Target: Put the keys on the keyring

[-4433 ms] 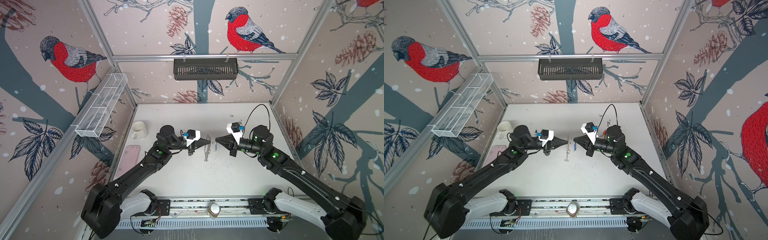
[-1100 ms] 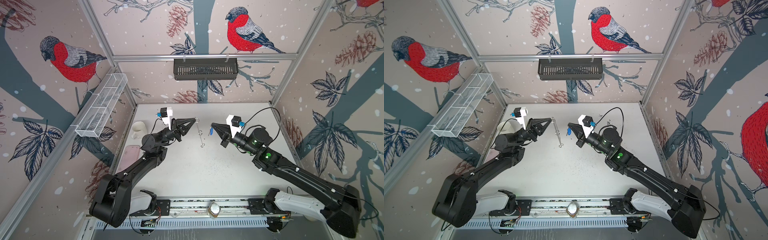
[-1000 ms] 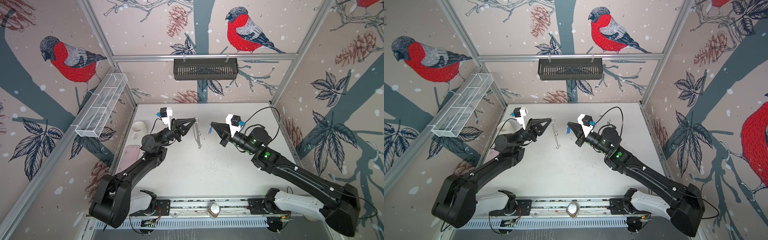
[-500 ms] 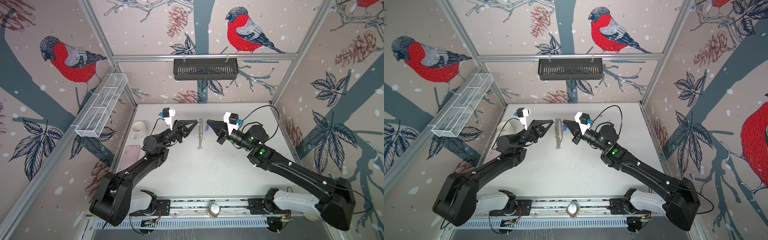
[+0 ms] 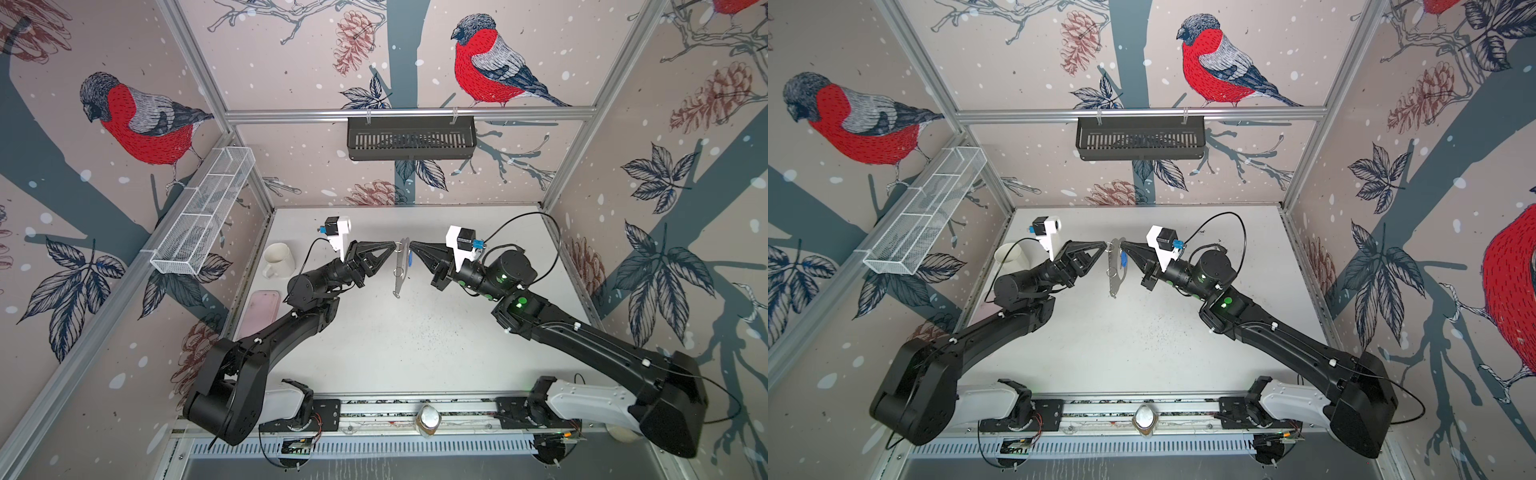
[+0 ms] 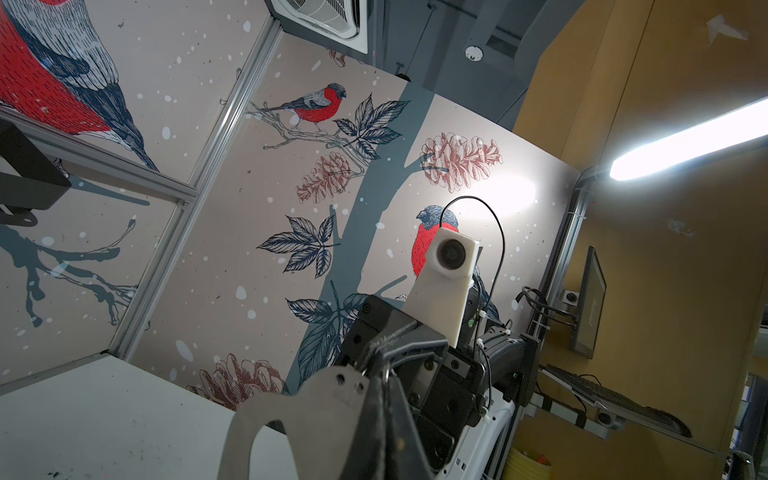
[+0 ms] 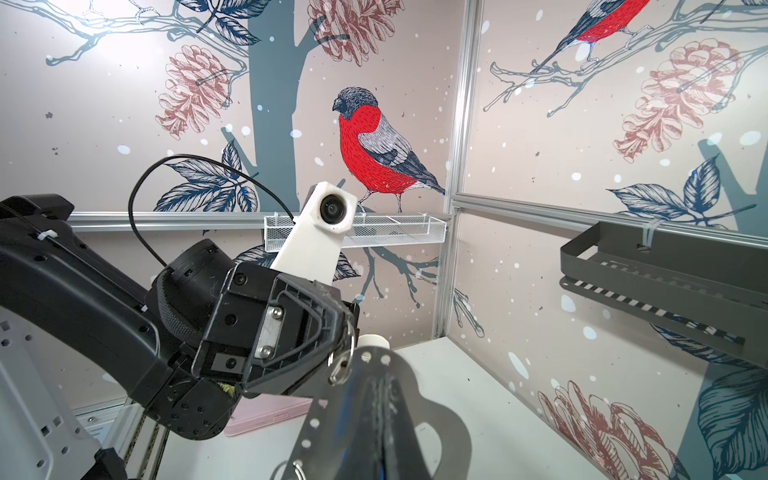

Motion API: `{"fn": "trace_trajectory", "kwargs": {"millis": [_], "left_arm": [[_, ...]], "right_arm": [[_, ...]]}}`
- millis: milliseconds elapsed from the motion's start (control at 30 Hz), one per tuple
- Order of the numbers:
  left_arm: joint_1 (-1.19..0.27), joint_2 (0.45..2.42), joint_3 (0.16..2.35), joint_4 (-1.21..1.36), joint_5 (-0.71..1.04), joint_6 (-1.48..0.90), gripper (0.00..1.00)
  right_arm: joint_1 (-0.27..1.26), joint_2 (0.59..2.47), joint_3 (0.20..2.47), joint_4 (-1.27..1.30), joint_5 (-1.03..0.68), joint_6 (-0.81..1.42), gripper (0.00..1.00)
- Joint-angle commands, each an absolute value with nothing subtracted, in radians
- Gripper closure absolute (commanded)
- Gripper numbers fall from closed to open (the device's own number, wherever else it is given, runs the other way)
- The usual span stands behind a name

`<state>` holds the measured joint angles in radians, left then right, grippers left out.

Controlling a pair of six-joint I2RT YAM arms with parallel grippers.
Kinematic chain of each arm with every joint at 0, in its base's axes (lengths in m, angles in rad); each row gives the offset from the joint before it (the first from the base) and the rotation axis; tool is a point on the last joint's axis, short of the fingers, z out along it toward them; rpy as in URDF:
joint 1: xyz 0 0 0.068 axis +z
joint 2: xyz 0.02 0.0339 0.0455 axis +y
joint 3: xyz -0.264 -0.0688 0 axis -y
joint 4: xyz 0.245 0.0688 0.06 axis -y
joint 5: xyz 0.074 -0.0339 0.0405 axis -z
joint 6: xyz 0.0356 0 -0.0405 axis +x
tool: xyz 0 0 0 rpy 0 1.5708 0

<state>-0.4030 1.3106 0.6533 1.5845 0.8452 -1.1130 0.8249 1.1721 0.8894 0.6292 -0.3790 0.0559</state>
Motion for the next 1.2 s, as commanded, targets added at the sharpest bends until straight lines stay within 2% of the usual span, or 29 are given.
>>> {"fn": "trace_trajectory", "kwargs": {"millis": [0,1167], "left_arm": [[-0.405,1.317,0.662,1.667,0.863,-1.138,1.00],[-0.405,1.326,0.660,1.658,0.838,-1.125,1.00]], "right_arm": [[0.830,1.176,0.900,0.680,-0.398,0.070,1.00],[0.848,1.167,0.882,0.686,-0.496,0.048,1.00]]}}
